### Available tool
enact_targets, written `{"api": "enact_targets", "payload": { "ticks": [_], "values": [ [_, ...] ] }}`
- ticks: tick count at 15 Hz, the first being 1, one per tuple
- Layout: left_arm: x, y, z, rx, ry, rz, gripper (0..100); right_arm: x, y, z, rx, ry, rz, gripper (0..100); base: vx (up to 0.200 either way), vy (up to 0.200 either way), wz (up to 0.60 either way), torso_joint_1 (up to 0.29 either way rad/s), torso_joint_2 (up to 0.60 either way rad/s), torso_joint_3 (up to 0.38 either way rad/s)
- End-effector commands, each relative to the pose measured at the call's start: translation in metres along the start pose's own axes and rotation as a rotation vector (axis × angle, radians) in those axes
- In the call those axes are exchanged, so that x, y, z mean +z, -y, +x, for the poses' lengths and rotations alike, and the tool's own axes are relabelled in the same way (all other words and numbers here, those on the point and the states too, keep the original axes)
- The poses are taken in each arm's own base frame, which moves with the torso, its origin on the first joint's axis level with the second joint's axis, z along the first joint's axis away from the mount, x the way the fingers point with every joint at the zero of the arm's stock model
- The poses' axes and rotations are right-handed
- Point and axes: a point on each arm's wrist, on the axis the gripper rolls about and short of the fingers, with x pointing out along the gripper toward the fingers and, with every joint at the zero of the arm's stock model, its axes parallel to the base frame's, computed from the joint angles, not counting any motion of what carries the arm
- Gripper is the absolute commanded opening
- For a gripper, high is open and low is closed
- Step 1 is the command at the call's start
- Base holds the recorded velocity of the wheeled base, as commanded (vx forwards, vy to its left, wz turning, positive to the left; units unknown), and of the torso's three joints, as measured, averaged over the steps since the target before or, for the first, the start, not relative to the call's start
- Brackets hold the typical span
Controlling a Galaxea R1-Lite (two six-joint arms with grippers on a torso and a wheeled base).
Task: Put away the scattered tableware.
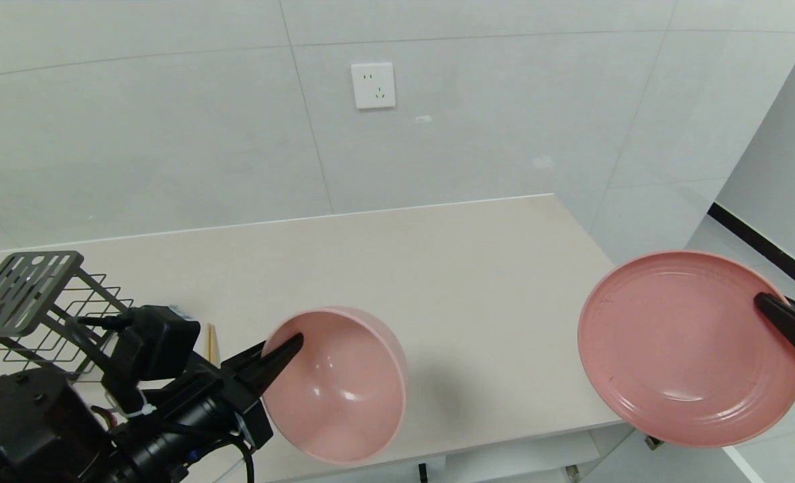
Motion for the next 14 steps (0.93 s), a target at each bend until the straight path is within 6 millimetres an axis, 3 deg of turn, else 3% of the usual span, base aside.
{"api": "enact_targets", "payload": {
  "ticks": [1, 14],
  "values": [
    [-0.0014, 0.0023, 0.0024, -0.013, -0.007, 0.000, 0, -0.0010, 0.0001, 0.0009, 0.001, -0.007, 0.001, 0, 0.000, 0.000, 0.00, 0.000, 0.00, 0.000],
    [0.0017, 0.0071, 0.0013, -0.037, 0.011, 0.092, 0, -0.0010, -0.0037, 0.0012, 0.031, -0.008, 0.068, 0, -0.200, 0.000, 0.00, -0.001, 0.00, 0.002]
  ]
}}
